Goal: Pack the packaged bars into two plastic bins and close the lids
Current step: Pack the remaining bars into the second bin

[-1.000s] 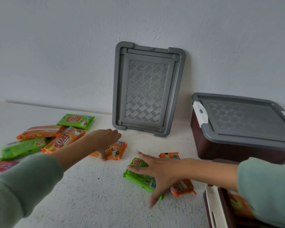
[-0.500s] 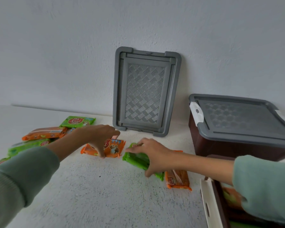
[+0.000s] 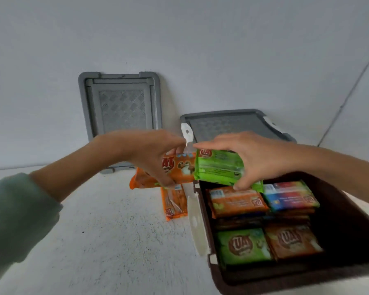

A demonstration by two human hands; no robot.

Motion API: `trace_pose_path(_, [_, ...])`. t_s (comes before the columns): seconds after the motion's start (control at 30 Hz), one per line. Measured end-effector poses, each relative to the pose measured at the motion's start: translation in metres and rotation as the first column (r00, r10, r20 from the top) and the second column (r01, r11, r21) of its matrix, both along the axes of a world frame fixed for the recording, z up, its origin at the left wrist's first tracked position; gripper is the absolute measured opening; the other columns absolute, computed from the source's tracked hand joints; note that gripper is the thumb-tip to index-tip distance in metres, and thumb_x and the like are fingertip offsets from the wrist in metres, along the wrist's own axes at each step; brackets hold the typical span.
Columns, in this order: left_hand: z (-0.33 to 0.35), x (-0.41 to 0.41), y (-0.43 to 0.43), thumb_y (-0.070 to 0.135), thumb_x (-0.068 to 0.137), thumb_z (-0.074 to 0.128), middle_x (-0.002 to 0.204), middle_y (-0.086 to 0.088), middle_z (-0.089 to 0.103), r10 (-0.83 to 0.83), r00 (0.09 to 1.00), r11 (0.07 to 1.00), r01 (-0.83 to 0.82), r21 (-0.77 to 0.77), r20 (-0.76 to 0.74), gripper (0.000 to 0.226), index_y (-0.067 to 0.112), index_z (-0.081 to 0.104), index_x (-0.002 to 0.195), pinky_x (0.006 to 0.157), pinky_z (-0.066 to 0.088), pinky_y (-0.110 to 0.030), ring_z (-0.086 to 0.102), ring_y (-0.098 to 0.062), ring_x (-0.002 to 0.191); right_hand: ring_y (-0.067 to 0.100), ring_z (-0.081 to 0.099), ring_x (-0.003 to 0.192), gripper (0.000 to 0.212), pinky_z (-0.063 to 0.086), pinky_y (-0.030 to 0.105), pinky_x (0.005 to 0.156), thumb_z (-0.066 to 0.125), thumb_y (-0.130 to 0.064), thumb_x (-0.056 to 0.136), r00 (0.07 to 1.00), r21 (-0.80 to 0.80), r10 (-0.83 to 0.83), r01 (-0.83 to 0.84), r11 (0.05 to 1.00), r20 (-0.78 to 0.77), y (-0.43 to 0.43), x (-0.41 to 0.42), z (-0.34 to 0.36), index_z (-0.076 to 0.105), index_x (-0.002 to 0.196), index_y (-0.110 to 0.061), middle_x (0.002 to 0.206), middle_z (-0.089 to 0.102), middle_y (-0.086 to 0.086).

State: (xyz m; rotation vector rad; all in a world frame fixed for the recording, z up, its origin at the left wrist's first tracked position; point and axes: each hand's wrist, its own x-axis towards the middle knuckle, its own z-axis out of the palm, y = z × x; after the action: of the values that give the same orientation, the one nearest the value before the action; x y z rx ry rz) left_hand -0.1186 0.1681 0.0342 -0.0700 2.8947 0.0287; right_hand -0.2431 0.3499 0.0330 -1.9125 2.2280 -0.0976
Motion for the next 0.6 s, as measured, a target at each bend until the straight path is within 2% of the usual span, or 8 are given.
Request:
trace_pose_path(0.1, [0.001, -0.019, 0.05, 0.051, 0.069, 0.073, 0.108, 0.008, 0.05, -0.114, 0.994, 0.993, 0.114, 0.014, -0.001, 0.059, 0.023, 0.043, 0.111, 0.074, 0.04, -0.01, 0.05, -0.01, 0.094, 0.008, 0.049, 0.1, 0.103, 0.045, 0.025, 0.085, 0.081, -0.018, 0.062, 0.996, 0.044, -0.07, 0.067, 0.997, 0.062, 0.055, -0.017, -0.005, 0.021, 0.141, -0.047, 0.113, 0.047, -0.011])
trace_pose_path(0.17, [-0.005, -0.029, 0.079, 0.056, 0.068, 0.071, 0.106, 0.01, 0.049, -0.175, 0.984, 0.984, 0.176, 0.009, -0.024, 0.06, 0.025, 0.042, 0.11, 0.07, 0.037, -0.01, 0.046, -0.008, 0.091, 0.009, 0.046, 0.105, 0.102, 0.043, 0.03, 0.09, 0.081, -0.022, 0.061, 0.992, 0.068, -0.099, 0.093, 0.993, 0.081, 0.086, -0.027, -0.011, 0.023, 0.141, -0.046, 0.117, 0.046, -0.007])
trace_pose_path(0.23, [-0.018, -0.037, 0.105, 0.06, 0.067, 0.068, 0.105, 0.011, 0.048, -0.208, 0.978, 0.978, 0.208, 0.013, -0.03, 0.06, 0.027, 0.041, 0.108, 0.066, 0.035, -0.012, 0.045, -0.007, 0.087, 0.004, 0.044, 0.104, 0.1, 0.042, 0.025, 0.089, 0.077, -0.028, 0.056, 0.99, 0.102, -0.091, 0.081, 0.991, 0.104, 0.11, -0.034, -0.019, 0.025, 0.139, -0.048, 0.114, 0.045, -0.009])
trace_pose_path(0.3, [-0.035, -0.041, 0.126, 0.062, 0.067, 0.066, 0.104, 0.011, 0.047, -0.223, 0.974, 0.974, 0.224, 0.024, -0.03, 0.06, 0.027, 0.04, 0.108, 0.064, 0.037, -0.016, 0.044, -0.006, 0.085, -0.004, 0.041, 0.102, 0.097, 0.039, 0.013, 0.088, 0.074, -0.028, 0.053, 0.985, 0.152, -0.081, 0.057, 0.987, 0.154, 0.127, -0.039, -0.027, 0.025, 0.133, -0.054, 0.112, 0.044, -0.013])
trace_pose_path(0.37, [-0.055, -0.042, 0.144, 0.06, 0.07, 0.065, 0.108, 0.01, 0.047, -0.224, 0.975, 0.974, 0.224, 0.03, -0.015, 0.063, 0.026, 0.039, 0.115, 0.072, 0.039, -0.02, 0.045, -0.007, 0.089, -0.005, 0.037, 0.107, 0.097, 0.034, 0.007, 0.092, 0.079, -0.021, 0.059, 0.983, 0.226, -0.077, 0.038, 0.973, 0.166, 0.138, -0.043, -0.039, 0.024, 0.133, -0.05, 0.119, 0.041, -0.014])
trace_pose_path(0.47, [-0.082, -0.044, 0.162, 0.054, 0.075, 0.064, 0.127, 0.002, 0.045, -0.195, 0.98, 0.98, 0.196, -0.031, 0.031, 0.071, 0.019, 0.035, 0.129, 0.089, 0.042, -0.027, 0.047, -0.014, 0.11, 0.009, 0.032, 0.123, 0.092, 0.032, 0.026, 0.107, 0.076, -0.016, 0.07, 0.997, 0.31, -0.054, 0.031, 0.95, 0.064, 0.142, -0.046, -0.065, 0.024, 0.143, -0.036, 0.134, 0.034, -0.008])
trace_pose_path(0.53, [-0.097, -0.048, 0.169, 0.051, 0.078, 0.064, 0.131, -0.003, 0.043, -0.163, 0.985, 0.981, 0.169, -0.097, 0.063, 0.071, 0.015, 0.033, 0.131, 0.089, 0.044, -0.031, 0.048, -0.019, 0.113, 0.011, 0.03, 0.129, 0.084, 0.029, 0.024, 0.11, 0.067, -0.014, 0.08, 1.0, 0.311, -0.006, 0.008, 0.95, -0.005, 0.14, -0.046, -0.081, 0.019, 0.146, -0.034, 0.14, 0.03, -0.007])
trace_pose_path(0.6, [-0.107, -0.052, 0.174, 0.049, 0.082, 0.06, 0.131, -0.008, 0.043, -0.154, 0.983, 0.972, 0.168, -0.164, 0.098, 0.069, 0.01, 0.033, 0.133, 0.086, 0.046, -0.033, 0.048, -0.024, 0.113, 0.01, 0.028, 0.132, 0.075, 0.028, 0.021, 0.106, 0.057, -0.014, 0.089, 0.995, 0.289, 0.051, -0.024, 0.957, -0.086, 0.139, -0.046, -0.094, 0.014, 0.147, -0.033, 0.144, 0.028, -0.006])
